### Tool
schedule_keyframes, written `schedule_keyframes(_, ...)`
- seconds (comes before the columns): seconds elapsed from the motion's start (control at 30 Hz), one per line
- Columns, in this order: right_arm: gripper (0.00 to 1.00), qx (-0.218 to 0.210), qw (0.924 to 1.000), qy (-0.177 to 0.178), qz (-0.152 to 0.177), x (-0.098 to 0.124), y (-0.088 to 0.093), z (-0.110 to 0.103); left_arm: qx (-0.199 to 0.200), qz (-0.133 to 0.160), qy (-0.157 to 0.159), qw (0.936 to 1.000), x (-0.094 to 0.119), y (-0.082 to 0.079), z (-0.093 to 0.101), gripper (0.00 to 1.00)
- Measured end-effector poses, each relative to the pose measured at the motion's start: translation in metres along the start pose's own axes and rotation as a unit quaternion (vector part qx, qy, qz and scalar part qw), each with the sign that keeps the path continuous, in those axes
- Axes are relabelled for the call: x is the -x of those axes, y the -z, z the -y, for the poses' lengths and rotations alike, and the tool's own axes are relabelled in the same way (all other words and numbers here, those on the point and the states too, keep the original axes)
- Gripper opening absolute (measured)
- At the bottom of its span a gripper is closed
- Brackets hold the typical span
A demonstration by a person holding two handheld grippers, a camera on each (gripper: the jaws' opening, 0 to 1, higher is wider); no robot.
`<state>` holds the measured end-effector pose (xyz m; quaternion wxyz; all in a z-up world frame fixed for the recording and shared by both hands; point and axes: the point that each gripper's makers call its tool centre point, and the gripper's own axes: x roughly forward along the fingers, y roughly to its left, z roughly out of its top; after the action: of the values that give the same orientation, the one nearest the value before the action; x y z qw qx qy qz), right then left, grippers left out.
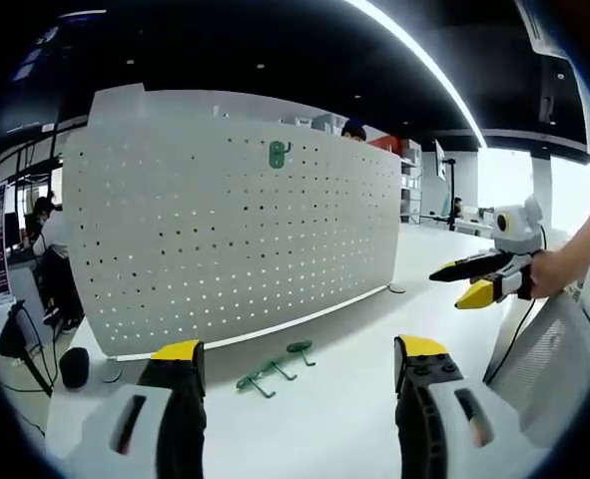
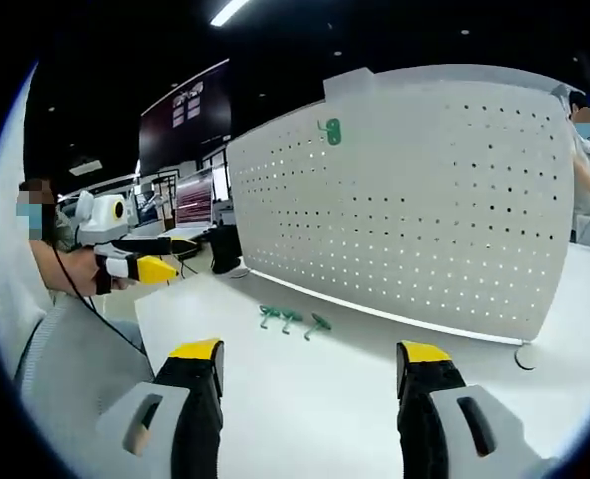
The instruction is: Insert the hook assembly into the mounting plate slot until the hook locks in place.
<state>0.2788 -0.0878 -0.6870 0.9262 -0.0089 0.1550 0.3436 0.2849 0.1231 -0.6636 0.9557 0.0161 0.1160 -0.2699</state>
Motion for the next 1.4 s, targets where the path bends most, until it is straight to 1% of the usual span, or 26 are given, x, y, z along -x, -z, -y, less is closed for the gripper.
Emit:
schedule_keyframes(0.3,0.68,0.001,1.0,-0.001,-0.006,-0.001,0.002,-0.001,0.003,-0.001,-0.003,1.0,0.0,0.001,-0.002,0.79)
schedule_keyframes(0.4,0.68,-0.006,1.0,-0.001,-0.005,0.0,0.002,0.0,0.003,-0.004,-0.001,1.0,0.0,0.001,-0.001,0.79)
schedule_keyframes(0.47,0.68,-0.007,1.0,0.001,-0.005,0.001,0.003,0.001,0.013,-0.013,0.0,0.9998,-0.001,0.005,0.0,0.78)
schedule_keyframes(0.57,0.68,-0.008,1.0,0.001,-0.003,0.001,0.001,0.0,0.006,-0.022,0.003,0.9997,-0.002,0.008,0.0,0.78)
schedule_keyframes(0.67,0.68,-0.004,1.0,0.001,-0.002,0.0,0.001,0.0,0.003,-0.025,0.006,0.9997,-0.003,0.007,0.001,0.78)
schedule_keyframes(0.73,0.68,-0.009,1.0,-0.001,0.0,0.0,0.0,-0.001,0.003,-0.026,0.009,0.9996,-0.005,0.006,0.0,0.78)
schedule_keyframes(1.0,0.68,-0.01,0.9999,0.001,0.0,0.001,0.0,0.001,-0.012,-0.051,0.03,0.9982,-0.012,0.011,-0.005,0.78)
schedule_keyframes(1.1,0.68,-0.014,0.9999,0.002,0.002,0.001,0.0,0.003,-0.009,-0.066,0.045,0.9967,-0.013,0.014,-0.005,0.73)
schedule_keyframes(1.2,0.68,-0.014,0.9999,0.002,0.001,0.002,0.0,0.003,-0.017,-0.069,0.054,0.996,-0.015,0.013,-0.005,0.74)
schedule_keyframes(1.33,0.67,-0.015,0.9999,0.002,0.002,0.002,0.0,0.003,-0.027,-0.085,0.065,0.9939,-0.017,0.019,-0.005,0.74)
schedule_keyframes(1.4,0.67,-0.015,0.9999,0.003,0.003,0.003,0.0,0.003,-0.027,-0.091,0.077,0.9925,-0.019,0.02,-0.002,0.74)
